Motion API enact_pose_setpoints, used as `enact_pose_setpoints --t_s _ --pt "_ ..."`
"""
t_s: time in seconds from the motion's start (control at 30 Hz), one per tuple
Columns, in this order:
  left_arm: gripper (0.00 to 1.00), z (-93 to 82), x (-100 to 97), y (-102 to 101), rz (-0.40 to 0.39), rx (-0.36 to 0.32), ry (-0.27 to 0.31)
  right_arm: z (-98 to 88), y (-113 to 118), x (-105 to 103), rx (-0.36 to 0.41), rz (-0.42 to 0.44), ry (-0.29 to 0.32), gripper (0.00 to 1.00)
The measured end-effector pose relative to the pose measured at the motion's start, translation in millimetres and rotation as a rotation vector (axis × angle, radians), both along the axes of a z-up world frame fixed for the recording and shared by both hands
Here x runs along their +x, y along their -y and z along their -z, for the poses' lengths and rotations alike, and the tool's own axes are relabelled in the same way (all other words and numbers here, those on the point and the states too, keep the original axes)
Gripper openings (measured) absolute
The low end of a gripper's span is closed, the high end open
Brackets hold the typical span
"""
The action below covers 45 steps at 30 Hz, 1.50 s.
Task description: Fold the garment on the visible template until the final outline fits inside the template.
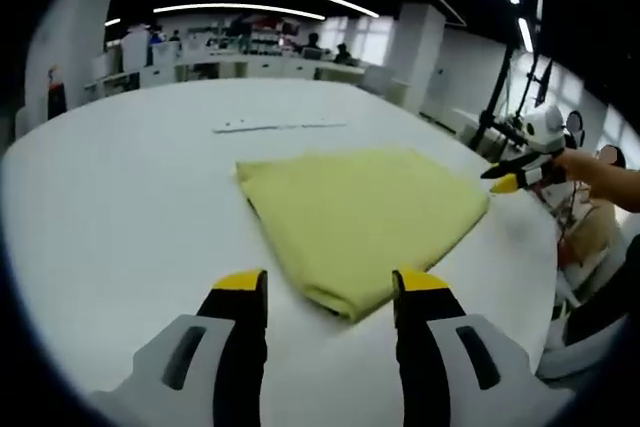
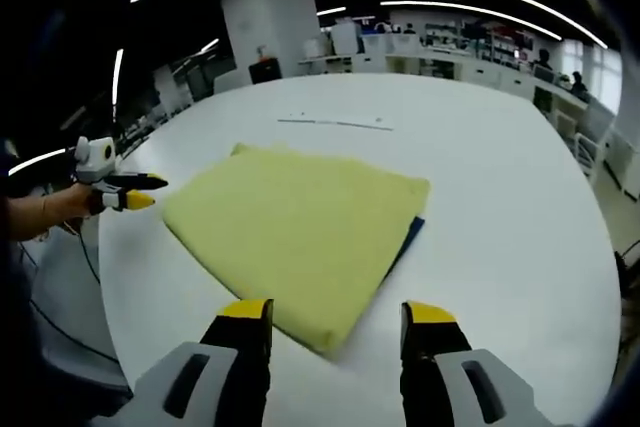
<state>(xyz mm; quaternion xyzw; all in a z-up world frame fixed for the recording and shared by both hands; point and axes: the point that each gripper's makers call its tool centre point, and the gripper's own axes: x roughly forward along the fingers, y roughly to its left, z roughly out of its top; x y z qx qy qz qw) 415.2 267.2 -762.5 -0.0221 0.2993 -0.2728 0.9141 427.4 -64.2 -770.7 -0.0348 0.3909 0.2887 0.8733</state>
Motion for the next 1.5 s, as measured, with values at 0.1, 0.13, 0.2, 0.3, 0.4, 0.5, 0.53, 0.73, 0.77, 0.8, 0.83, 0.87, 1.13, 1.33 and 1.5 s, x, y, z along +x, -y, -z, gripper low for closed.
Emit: enact_pose_setpoints --t_s 0.1,0.13,0.2,0.3,0.4,0.5,0.53,0.73,0.77,0.8,0.83,0.87,1.13,1.33,1.5 --pt "0.38 7.6 -6.8 0 -0.006 -0.002 -0.021 5.3 1 -6 0.002 0.006 -0.014 0.37" --pt "0.37 9.2 -7.8 0 -0.008 -0.003 -0.024 7.2 3 -7 0.0 0.019 -0.018 0.36" --pt "0.33 12.3 -10.0 0 -0.022 -0.02 -0.035 9.1 4 -9 0.0 0.035 -0.02 0.34" --pt "0.24 14.1 -11.2 -1 -0.046 -0.05 -0.04 10.2 4 -11 0.002 0.056 -0.012 0.29" --pt "0.19 15.8 -11.9 -2 -0.072 -0.094 -0.053 12.2 2 -14 0.013 0.069 -0.017 0.24" --pt "0.18 17.1 -12.9 0 -0.099 -0.15 -0.073 14.4 1 -16 0.017 0.092 -0.015 0.2" --pt "0.17 18.1 -13.3 0 -0.101 -0.154 -0.078 15.7 1 -18 0.009 0.1 -0.014 0.19" --pt "0.11 20.7 -14.2 3 -0.13 -0.186 -0.095 19.4 6 -18 0.004 0.162 -0.006 0.11" --pt "0.09 20.5 -14.4 4 -0.124 -0.193 -0.097 19.3 4 -18 0.014 0.168 -0.007 0.1" --pt "0.09 20.5 -14.6 5 -0.119 -0.191 -0.098 19.9 4 -18 0.021 0.173 -0.011 0.1" --pt "0.09 21.0 -14.9 7 -0.116 -0.18 -0.099 20.2 3 -18 0.021 0.177 -0.009 0.1" --pt "0.08 21.5 -14.6 7 -0.115 -0.176 -0.099 20.5 3 -18 0.022 0.18 -0.007 0.08" --pt "0.04 22.7 -12.5 6 -0.132 -0.185 -0.115 25.2 3 -16 0.051 0.248 -0.017 0.0" --pt "0.0 23.8 -11.5 5 -0.124 -0.192 -0.121 27.0 1 -19 0.061 0.262 -0.03 0.0" --pt "0.0 24.0 -11.7 5 -0.129 -0.201 -0.127 30.0 1 -17 0.071 0.283 -0.03 0.0"
